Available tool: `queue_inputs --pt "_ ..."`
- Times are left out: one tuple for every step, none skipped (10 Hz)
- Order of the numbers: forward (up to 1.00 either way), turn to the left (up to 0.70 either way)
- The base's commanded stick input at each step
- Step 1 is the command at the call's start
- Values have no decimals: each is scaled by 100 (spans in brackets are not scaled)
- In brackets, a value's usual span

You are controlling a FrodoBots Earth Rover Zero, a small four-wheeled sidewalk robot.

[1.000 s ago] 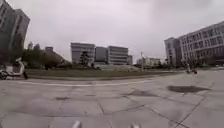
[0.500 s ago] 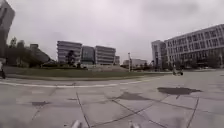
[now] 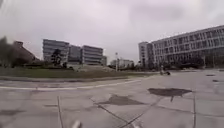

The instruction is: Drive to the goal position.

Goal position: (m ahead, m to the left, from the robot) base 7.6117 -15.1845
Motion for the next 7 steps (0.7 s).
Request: queue_inputs --pt "70 -32" --pt "70 -32" --pt "70 -32" --pt "70 -32" --pt "70 -32" --pt "70 -32" --pt "70 -32"
